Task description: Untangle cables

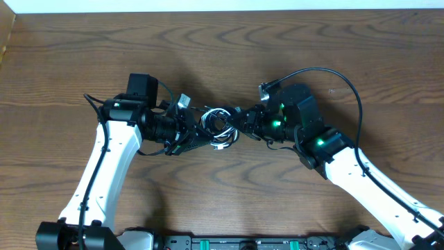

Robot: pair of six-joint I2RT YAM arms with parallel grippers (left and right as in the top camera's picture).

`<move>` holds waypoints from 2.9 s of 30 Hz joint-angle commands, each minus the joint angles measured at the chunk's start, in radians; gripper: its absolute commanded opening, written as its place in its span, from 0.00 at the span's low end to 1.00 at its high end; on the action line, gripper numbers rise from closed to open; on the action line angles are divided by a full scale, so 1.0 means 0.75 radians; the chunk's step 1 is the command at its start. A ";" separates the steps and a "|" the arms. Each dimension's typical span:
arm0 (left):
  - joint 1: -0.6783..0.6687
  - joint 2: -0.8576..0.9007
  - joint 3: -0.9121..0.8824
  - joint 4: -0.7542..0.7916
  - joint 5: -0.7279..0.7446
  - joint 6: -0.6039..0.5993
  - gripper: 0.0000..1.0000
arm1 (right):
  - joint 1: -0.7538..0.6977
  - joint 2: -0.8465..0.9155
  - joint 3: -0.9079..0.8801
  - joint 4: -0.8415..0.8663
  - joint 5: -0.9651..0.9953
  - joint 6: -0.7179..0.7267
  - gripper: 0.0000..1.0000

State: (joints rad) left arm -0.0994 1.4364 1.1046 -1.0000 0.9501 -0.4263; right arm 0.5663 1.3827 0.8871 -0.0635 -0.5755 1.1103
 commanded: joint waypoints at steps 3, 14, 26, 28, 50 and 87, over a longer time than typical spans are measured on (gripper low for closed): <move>-0.003 0.002 -0.007 -0.004 -0.116 0.003 0.08 | -0.005 -0.008 0.023 -0.149 0.172 -0.073 0.07; -0.003 0.002 -0.007 0.039 -0.148 0.003 0.07 | -0.005 -0.008 0.022 -0.512 0.458 -0.195 0.53; -0.013 -0.001 -0.007 0.528 0.451 -0.228 0.08 | -0.005 -0.008 0.022 -0.545 0.374 -0.316 0.73; -0.031 -0.001 -0.007 0.606 0.465 -0.293 0.07 | -0.004 -0.008 0.022 -0.546 0.366 -0.316 0.74; -0.126 -0.003 0.011 2.244 0.496 -1.591 0.07 | -0.005 -0.008 0.022 -0.606 0.394 -0.405 0.80; -0.057 -0.003 0.181 2.533 0.411 -2.097 0.07 | -0.139 -0.030 0.023 -0.349 0.024 -0.444 0.96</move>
State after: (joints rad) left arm -0.1455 1.4384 1.2125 0.8906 1.3010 -1.9427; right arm 0.4614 1.3731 0.8902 -0.2985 -0.5831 0.7670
